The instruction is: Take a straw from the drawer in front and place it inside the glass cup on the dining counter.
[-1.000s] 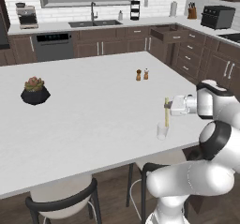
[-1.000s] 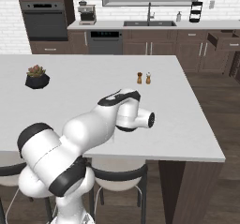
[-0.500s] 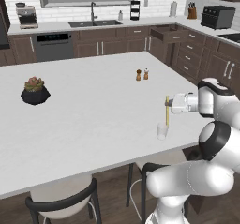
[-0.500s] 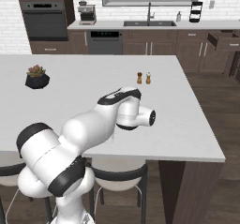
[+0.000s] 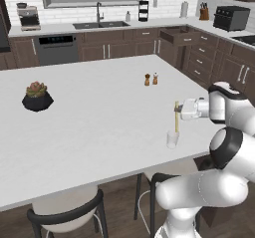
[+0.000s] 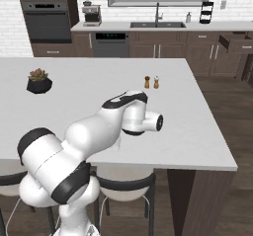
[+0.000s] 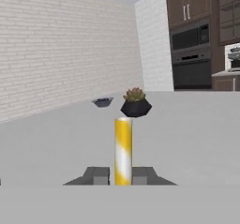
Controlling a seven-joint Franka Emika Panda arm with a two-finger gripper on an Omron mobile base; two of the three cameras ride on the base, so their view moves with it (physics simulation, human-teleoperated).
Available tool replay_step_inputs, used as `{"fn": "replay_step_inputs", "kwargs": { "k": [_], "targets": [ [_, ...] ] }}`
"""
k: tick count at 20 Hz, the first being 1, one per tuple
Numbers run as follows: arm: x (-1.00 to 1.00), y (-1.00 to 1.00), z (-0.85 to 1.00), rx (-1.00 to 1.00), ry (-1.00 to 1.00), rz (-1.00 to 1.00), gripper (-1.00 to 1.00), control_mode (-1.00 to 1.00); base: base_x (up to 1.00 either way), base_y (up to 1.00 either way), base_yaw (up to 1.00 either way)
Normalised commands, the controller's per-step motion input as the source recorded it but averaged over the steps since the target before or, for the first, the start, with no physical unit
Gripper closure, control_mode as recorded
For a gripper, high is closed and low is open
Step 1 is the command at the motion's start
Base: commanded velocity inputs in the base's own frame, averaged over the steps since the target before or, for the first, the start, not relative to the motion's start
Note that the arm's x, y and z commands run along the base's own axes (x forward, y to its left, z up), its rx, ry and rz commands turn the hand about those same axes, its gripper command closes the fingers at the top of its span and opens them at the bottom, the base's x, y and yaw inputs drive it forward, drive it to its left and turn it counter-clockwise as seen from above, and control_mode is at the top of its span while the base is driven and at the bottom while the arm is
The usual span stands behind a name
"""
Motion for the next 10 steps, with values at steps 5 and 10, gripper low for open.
{"fn": "replay_step_inputs", "kwargs": {
  "k": [5, 10],
  "targets": [
    [0.12, 0.07, 0.0, 0.0, 0.03, 0.0, 1.0, -1.0, 0.0, 0.0, 0.0],
    [0.01, 0.0, -0.06, 0.0, 0.02, 0.0, 1.0, -1.0, 0.0, 0.0, 0.0]
  ]
}}
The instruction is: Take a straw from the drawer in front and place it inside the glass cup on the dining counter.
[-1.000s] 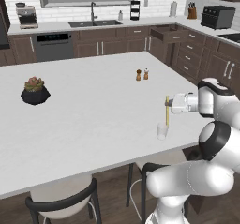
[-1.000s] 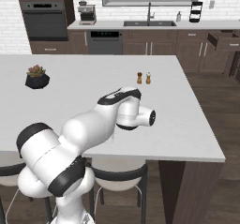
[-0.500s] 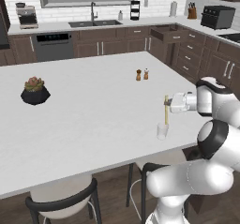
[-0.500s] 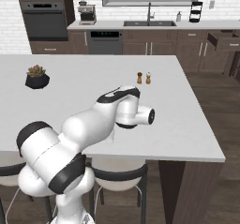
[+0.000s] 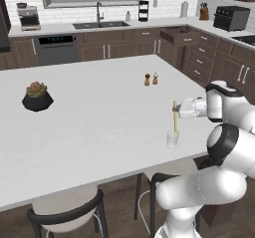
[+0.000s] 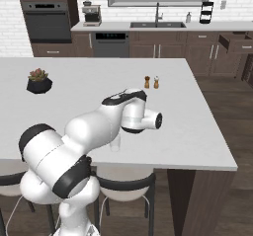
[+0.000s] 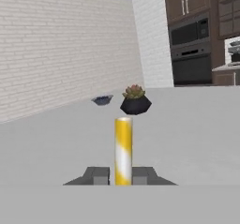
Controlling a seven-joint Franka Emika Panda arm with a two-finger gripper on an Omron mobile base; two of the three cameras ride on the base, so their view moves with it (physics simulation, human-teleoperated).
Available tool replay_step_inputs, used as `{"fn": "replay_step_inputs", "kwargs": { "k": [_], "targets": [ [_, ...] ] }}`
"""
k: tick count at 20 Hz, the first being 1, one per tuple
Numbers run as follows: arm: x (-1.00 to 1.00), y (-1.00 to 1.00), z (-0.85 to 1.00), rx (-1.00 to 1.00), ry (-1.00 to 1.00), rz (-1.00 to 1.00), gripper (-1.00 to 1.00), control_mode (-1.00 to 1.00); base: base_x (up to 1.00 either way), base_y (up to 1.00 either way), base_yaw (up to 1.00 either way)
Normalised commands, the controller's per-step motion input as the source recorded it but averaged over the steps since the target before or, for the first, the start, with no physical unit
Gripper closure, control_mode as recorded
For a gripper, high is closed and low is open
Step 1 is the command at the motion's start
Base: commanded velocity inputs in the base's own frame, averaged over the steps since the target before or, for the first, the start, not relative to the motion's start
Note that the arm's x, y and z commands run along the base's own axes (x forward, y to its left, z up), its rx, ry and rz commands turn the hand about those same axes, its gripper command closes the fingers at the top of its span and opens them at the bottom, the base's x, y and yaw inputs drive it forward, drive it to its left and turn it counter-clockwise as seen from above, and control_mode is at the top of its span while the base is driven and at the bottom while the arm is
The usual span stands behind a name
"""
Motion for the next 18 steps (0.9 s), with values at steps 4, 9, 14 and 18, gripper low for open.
{"fn": "replay_step_inputs", "kwargs": {
  "k": [4, 9, 14, 18],
  "targets": [
    [0.04, 0.0, -0.2, 0.0, 0.02, 0.0, 1.0, -1.0, 0.0, 0.0, 0.0],
    [0.04, 0.0, -0.17, 0.0, 0.02, 0.0, 1.0, -1.0, 0.0, 0.0, 0.0],
    [0.02, 0.0, -0.15, 0.01, 0.0, 0.0, 1.0, -1.0, 0.0, 0.0, 0.0],
    [0.0, -0.05, -0.11, 0.02, 0.0, 0.0, 1.0, -1.0, 0.0, 0.0, 0.0]
  ]
}}
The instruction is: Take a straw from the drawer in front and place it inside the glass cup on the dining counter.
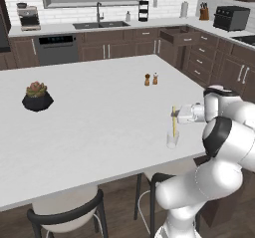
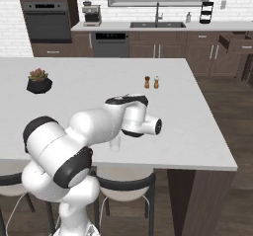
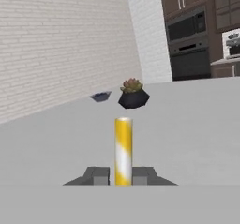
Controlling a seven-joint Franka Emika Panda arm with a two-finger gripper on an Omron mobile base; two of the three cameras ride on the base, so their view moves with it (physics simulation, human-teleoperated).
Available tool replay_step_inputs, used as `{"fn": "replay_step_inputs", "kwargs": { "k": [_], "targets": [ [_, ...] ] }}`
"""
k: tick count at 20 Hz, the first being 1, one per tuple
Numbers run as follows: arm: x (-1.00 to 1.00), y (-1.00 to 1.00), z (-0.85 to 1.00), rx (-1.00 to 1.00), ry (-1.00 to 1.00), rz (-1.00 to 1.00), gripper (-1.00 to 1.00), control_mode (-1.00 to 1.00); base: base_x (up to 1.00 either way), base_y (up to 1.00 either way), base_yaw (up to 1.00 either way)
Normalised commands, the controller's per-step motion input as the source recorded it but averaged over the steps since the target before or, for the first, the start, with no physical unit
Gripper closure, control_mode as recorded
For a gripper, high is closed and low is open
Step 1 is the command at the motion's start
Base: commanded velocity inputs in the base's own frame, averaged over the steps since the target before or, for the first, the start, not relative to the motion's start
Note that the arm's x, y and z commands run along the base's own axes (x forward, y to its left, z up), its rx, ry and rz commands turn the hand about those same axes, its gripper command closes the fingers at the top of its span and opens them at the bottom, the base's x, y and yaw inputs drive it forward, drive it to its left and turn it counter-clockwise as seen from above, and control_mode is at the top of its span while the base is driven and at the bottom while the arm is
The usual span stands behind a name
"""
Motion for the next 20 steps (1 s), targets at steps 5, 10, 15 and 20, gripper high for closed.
{"fn": "replay_step_inputs", "kwargs": {
  "k": [5, 10, 15, 20],
  "targets": [
    [0.0, -0.09, -0.13, 0.04, 0.0, 0.0, 1.0, -1.0, 0.0, 0.0, 0.0],
    [0.0, -0.06, -0.19, 0.04, 0.0, 0.0, 1.0, -1.0, 0.0, 0.0, 0.0],
    [0.0, -0.01, -0.28, 0.01, 0.0, 0.0, 1.0, -1.0, 0.0, 0.0, 0.0],
    [0.0, 0.0, -0.23, 0.0, 0.0, 0.0, 1.0, -1.0, 0.0, 0.0, 0.0]
  ]
}}
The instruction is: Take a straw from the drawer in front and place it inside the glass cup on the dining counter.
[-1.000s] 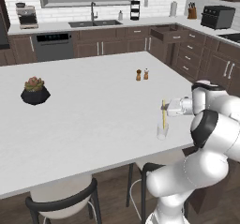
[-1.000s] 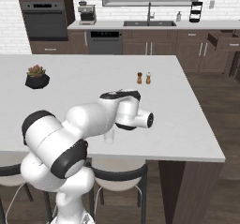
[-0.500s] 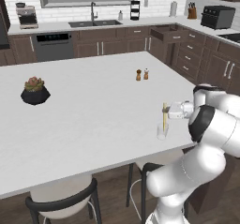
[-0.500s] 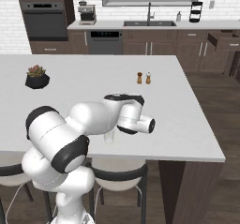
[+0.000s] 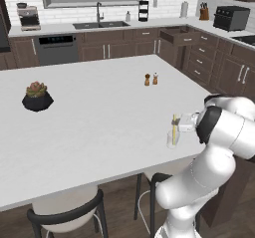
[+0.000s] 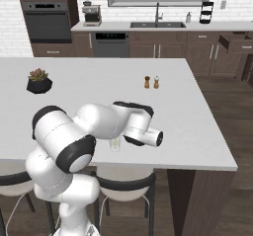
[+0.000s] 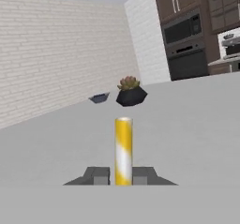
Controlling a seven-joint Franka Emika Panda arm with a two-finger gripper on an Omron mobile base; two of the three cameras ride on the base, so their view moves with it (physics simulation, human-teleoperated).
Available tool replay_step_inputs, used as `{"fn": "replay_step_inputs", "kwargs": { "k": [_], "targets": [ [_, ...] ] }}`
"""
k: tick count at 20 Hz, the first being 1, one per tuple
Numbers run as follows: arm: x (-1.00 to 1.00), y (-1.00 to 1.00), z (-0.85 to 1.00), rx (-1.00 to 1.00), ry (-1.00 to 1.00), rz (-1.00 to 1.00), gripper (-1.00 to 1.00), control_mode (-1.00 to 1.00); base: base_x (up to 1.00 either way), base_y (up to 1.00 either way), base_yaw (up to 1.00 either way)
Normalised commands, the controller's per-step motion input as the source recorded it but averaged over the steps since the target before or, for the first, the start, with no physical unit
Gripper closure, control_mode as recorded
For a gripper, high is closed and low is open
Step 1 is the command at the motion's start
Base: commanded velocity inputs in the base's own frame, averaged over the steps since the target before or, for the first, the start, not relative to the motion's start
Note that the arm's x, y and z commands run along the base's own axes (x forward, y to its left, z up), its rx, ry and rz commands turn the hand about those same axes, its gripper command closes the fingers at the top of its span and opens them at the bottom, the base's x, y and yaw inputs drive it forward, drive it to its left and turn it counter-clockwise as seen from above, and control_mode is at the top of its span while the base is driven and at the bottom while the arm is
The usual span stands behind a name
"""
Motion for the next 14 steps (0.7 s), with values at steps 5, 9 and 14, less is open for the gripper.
{"fn": "replay_step_inputs", "kwargs": {
  "k": [5, 9, 14],
  "targets": [
    [0.03, 0.0, -0.06, 0.0, 0.0, 0.0, -1.0, -1.0, 0.0, 0.0, 0.0],
    [0.0, -0.01, 0.0, 0.0, 0.0, 0.0, -1.0, -1.0, 0.0, 0.0, 0.0],
    [-0.07, -0.1, 0.15, 0.0, 0.0, 0.0, -1.0, -1.0, 0.0, 0.0, 0.0]
  ]
}}
